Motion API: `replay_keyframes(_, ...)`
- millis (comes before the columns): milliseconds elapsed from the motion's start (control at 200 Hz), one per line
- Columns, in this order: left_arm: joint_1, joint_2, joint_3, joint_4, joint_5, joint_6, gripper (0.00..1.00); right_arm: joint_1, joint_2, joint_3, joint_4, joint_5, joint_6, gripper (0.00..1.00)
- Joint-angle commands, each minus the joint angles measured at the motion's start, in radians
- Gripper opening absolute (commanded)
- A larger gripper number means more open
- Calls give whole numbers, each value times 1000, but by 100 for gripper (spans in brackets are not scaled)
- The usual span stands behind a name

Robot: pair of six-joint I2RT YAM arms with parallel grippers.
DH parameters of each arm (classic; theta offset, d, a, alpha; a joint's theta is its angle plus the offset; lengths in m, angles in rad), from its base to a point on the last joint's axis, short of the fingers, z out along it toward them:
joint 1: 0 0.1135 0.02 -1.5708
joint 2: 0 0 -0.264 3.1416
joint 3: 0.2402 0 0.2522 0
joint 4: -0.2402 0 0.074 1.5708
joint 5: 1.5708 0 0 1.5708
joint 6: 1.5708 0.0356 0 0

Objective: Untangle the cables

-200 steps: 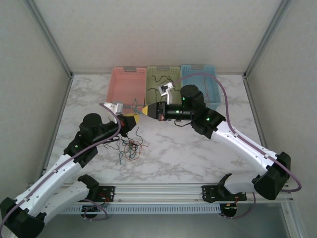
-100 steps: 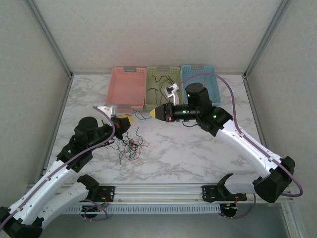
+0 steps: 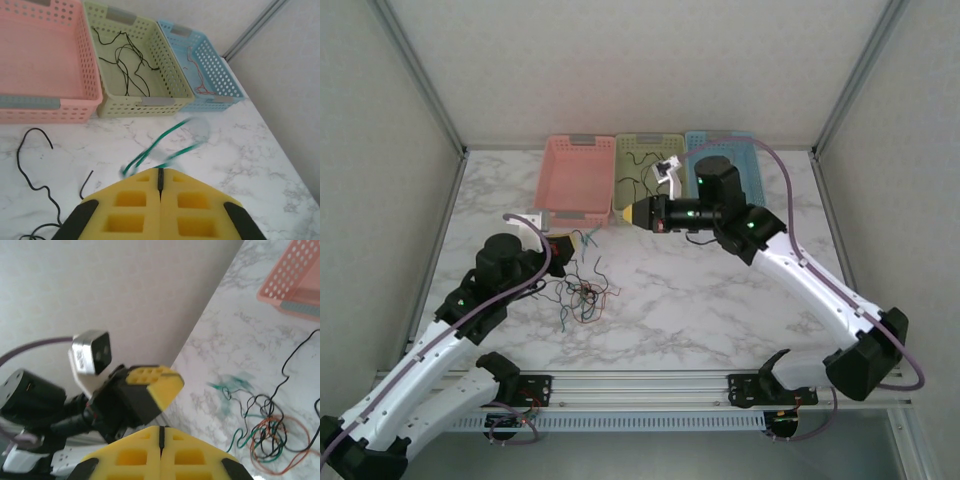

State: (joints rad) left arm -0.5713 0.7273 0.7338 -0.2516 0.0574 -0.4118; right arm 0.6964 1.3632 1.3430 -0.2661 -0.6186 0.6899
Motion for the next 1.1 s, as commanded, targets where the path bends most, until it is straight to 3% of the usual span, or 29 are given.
replay_keyframes(0,7,15,52,-24,-66,-10,0,-3,66,55,21,84,-36,0)
replay_keyframes(225,48,267,255,-57,-132,56,0,-3,83,5,36,140,-65,0)
replay_keyframes(436,76,415,331,-140,-110,-18,0,-2,65,-59,-15,188,-131,0)
replay_keyframes(496,77,408,279,-136,-99,-43,0,3,90,-77,-20,177,-146,0)
replay_keyframes(601,79,371,169,-101,-71,-82,0,36,180,-86,-33,200,-221,22)
replay_keyframes(676,79,333,108,-101,-84,-96,0,45,271,-57,-56,221,-247,30)
replay_keyframes(811,82,262,41,-134,-108,-108,5,130,414,9,-49,265,-295,37)
replay_keyframes(881,85,225,20,-155,-123,-112,9,142,497,68,-76,290,-316,39)
replay_keyframes(1096,90,94,-4,-240,-183,-124,10,165,670,212,-105,345,-407,47)
